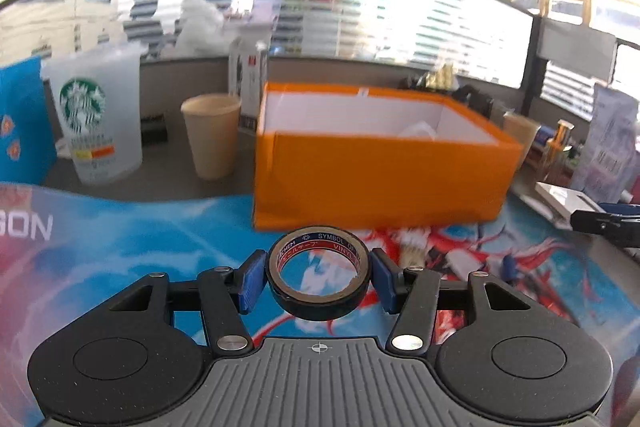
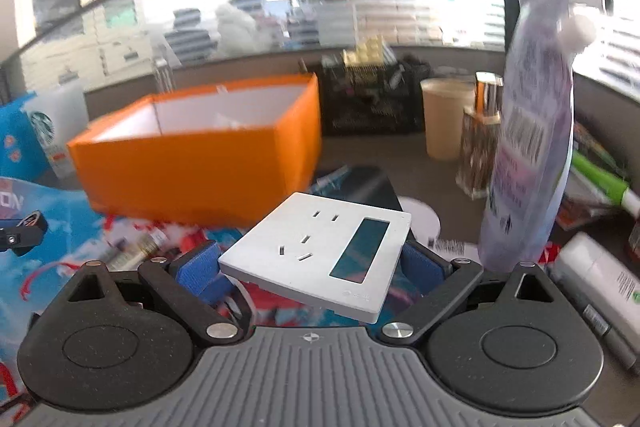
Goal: Organize rigid objects
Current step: 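Carry the tape roll in the left tool and switch plate in the right tool over the orange box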
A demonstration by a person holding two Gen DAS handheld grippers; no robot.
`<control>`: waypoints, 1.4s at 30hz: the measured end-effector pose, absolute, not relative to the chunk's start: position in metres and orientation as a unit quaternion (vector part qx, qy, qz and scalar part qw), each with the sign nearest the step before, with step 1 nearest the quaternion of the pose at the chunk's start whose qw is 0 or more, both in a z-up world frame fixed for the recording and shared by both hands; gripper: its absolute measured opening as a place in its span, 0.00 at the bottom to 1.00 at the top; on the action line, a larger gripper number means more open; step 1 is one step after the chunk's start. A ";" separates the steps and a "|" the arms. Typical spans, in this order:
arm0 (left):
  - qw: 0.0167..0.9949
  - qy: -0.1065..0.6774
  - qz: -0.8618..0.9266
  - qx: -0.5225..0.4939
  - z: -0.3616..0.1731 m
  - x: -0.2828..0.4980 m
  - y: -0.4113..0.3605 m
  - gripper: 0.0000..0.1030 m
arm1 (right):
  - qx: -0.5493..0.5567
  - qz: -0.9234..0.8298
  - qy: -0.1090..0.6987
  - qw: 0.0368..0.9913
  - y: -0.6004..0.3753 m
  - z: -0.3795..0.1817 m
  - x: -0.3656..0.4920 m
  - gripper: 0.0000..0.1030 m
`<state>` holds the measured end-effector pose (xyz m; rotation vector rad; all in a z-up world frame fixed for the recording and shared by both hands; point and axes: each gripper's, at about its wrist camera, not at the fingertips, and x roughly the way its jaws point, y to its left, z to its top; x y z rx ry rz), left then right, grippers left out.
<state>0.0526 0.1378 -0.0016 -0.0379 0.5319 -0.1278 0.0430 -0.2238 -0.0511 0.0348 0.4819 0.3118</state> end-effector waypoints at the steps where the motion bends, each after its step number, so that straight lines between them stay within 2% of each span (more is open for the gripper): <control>1: 0.964 0.257 -0.066 -0.019 0.004 0.052 0.137 0.52 | 0.016 0.157 0.232 0.960 -0.222 -0.047 0.041 0.93; 16: 0.975 0.203 -0.087 -0.004 0.054 0.061 0.121 0.52 | -0.001 0.197 0.184 0.963 -0.194 -0.006 0.034 0.93; 42: 0.979 0.181 -0.090 0.010 0.086 0.126 0.100 0.52 | -0.011 0.249 0.136 0.959 -0.148 0.037 0.080 0.93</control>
